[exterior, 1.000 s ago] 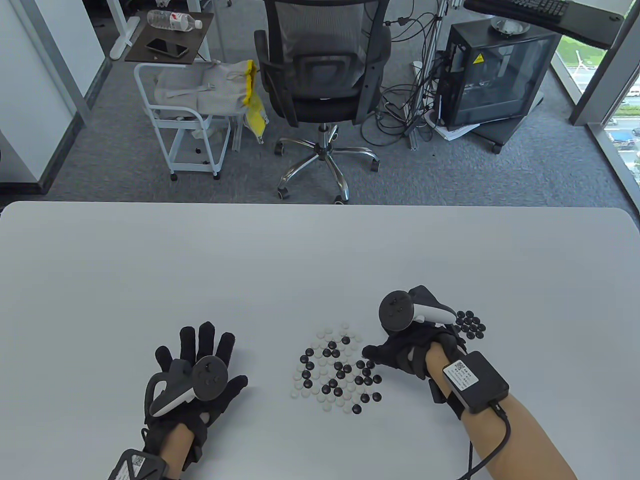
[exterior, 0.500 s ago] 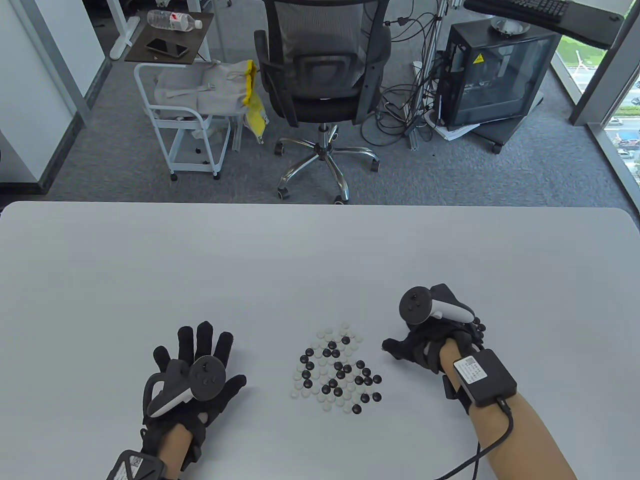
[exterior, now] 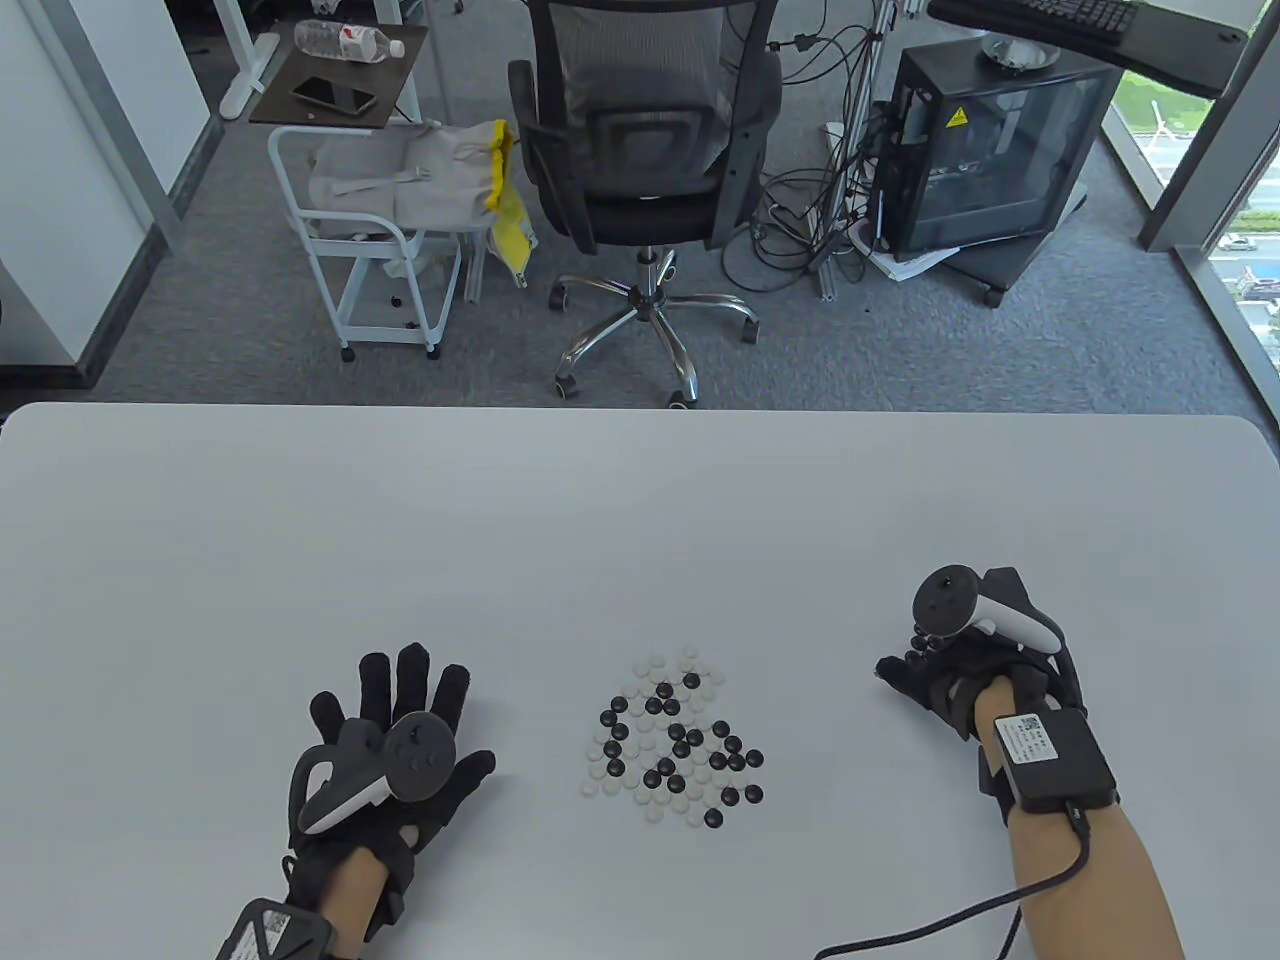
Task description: Go stone sorting task
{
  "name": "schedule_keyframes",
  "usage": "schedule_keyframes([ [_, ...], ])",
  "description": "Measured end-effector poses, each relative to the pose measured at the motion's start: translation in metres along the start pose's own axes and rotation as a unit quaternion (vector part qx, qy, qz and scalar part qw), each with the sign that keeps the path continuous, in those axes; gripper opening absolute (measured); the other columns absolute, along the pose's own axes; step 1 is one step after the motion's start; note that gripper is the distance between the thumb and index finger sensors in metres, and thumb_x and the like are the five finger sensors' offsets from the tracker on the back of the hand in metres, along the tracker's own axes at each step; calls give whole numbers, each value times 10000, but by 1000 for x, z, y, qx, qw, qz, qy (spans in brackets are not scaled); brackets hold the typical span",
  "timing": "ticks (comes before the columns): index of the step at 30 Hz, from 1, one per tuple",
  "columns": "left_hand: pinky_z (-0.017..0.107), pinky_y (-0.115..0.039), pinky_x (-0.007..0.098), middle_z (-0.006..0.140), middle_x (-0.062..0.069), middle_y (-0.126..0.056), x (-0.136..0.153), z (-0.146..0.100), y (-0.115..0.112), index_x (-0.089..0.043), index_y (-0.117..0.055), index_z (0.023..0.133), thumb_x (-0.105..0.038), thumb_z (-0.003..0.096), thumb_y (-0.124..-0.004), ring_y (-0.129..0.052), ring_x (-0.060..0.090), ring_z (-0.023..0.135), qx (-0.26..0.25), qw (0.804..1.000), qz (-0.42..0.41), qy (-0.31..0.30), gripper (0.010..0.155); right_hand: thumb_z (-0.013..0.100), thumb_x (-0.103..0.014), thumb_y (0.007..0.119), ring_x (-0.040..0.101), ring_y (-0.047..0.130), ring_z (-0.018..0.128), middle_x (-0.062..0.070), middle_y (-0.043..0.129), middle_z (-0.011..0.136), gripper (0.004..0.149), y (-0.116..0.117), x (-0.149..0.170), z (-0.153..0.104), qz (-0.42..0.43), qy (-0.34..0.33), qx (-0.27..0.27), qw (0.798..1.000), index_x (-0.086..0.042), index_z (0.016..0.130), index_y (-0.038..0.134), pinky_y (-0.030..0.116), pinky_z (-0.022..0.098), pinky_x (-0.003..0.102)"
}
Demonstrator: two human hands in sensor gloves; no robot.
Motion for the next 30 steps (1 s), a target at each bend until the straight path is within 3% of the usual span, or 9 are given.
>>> schedule_keyframes([
  [7, 492, 56, 824, 1148, 221, 167, -1, 1, 0, -204, -57, 1176, -613, 596, -524, 196, 527, 969, 2, 1000, 2, 0, 849, 607, -501, 493, 668, -76, 911, 396, 48, 1132, 681, 1, 11, 1, 21, 4, 8, 1000, -83, 1130, 616, 78, 530, 920],
  [14, 491, 55, 824, 1148, 224, 165, -2, 1, -1, -203, -58, 1176, -612, 596, -526, 196, 528, 968, 3, 1000, 2, 0, 850, 605, -500, 493, 671, -82, 907, 398, 38, 1128, 694, -5, -4, -3, 26, -22, 17, 999, -69, 1135, 618, 79, 530, 920],
  [21, 491, 59, 824, 1148, 221, 168, -2, 1, -1, -205, -56, 1176, -612, 596, -525, 199, 526, 968, 2, 1000, 1, 1, 851, 608, -499, 499, 676, -53, 917, 395, 83, 1139, 705, -2, -70, -11, -22, -114, -6, 993, -35, 1084, 731, 101, 528, 923],
  [30, 491, 56, 824, 1148, 224, 166, -1, 1, 0, -203, -57, 1177, -612, 597, -525, 196, 527, 968, -1, 1000, 1, 0, 850, 608, -501, 493, 678, -41, 914, 396, 73, 1133, 689, 33, -156, -15, -79, -229, -58, 969, -63, 1105, 682, 111, 529, 923],
])
Point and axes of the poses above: the tracker on the back of each hand, its own x axis roughly to the little-finger side, its own z axis roughly from the wrist to the fingertips, y = z × x, the point moved 3 cm from there along z, roughly from the wrist to the fingertips
